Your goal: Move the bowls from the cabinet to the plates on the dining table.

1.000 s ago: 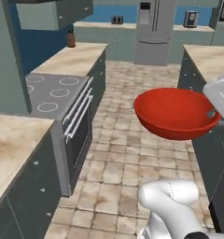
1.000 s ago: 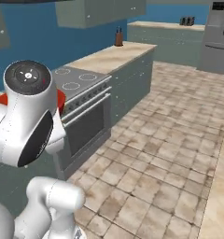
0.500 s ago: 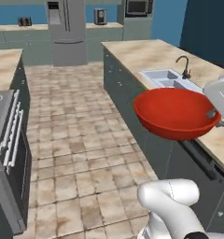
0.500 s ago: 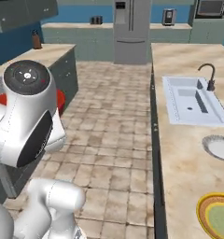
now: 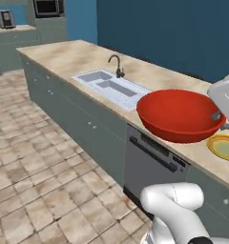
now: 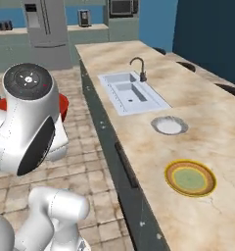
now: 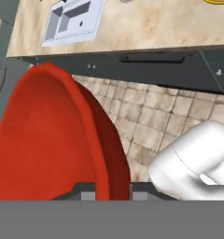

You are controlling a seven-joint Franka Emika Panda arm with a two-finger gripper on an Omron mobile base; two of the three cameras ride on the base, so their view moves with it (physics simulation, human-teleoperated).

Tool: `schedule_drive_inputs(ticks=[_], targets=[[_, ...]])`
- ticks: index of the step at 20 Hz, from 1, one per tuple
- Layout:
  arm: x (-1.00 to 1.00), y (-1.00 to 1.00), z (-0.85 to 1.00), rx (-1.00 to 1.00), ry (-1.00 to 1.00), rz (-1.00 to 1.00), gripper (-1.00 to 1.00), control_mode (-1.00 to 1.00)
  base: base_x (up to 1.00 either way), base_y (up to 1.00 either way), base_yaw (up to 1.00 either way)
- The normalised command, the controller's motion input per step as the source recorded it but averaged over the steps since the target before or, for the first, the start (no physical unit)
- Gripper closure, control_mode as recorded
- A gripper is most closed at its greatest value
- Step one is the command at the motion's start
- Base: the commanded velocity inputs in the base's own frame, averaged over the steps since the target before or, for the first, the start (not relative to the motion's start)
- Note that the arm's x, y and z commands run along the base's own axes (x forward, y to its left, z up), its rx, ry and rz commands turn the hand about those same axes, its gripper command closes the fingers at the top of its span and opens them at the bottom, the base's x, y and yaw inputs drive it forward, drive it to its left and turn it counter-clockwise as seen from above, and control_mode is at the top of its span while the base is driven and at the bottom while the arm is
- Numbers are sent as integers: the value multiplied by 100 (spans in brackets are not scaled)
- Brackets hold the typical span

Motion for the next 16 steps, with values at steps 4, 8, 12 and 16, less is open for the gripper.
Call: schedule_drive_inputs(ticks=[4, 8, 12, 16], targets=[[0, 0, 0, 0, 0, 0, 100, 100, 6, -2, -67], [0, 0, 0, 0, 0, 0, 100, 100, 22, 3, -63], [0, 0, 0, 0, 0, 0, 100, 100, 37, 20, -51], [0, 0, 0, 0, 0, 0, 100, 100, 36, 51, -41]])
